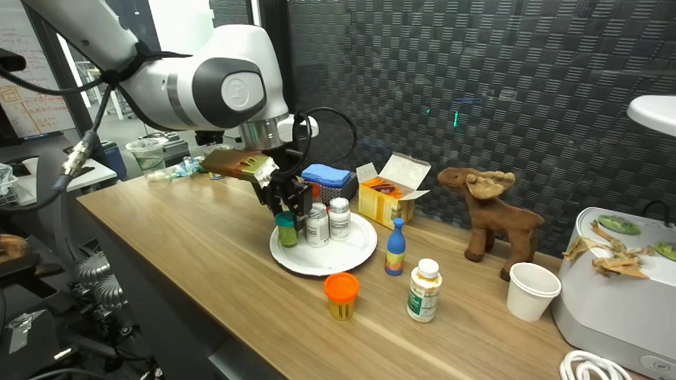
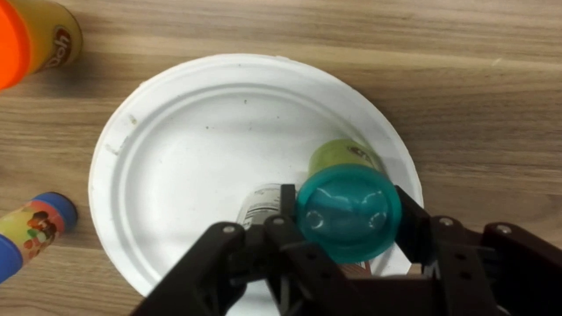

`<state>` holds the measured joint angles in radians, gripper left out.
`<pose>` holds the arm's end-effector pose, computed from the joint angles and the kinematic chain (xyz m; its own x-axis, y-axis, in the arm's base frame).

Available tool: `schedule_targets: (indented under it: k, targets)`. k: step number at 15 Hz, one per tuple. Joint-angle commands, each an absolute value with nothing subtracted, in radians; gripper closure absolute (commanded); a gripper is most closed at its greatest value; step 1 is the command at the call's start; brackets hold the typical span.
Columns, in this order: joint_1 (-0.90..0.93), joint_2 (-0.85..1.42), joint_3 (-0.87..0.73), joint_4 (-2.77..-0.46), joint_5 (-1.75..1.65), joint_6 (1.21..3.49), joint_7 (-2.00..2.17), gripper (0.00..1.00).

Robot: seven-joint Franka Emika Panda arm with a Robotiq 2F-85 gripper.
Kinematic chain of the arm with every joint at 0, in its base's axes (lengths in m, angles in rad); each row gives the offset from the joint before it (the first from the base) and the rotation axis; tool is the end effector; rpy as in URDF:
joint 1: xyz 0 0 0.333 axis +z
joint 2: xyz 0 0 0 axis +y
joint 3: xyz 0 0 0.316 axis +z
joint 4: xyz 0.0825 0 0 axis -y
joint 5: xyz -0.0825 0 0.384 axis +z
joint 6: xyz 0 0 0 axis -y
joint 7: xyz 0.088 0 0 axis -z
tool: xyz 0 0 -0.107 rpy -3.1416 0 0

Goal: Place the strawberry and containers on the white plate

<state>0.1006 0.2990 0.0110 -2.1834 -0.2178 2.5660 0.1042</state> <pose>0.5648 0.0666 0.2582 0.9785 0.1881 0.0850 0.1773 -0.9767 0.1210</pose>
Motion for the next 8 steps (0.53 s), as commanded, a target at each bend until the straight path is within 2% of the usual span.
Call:
schedule_targets:
  k: [1, 5, 6, 8]
  targets:
    - [0.124, 0.335, -0.018, -2.147, -0.280, 2.607, 0.142, 0.72]
    - [0.130, 0.345, -0.030, -2.143, -0.308, 2.617, 0.149, 0.72]
    - [0.129, 0.340, -0.026, -2.150, -0.307, 2.614, 0.140, 0.23]
    - [0.129, 0.313, -0.017, -2.178, -0.302, 2.611, 0.124, 0.14]
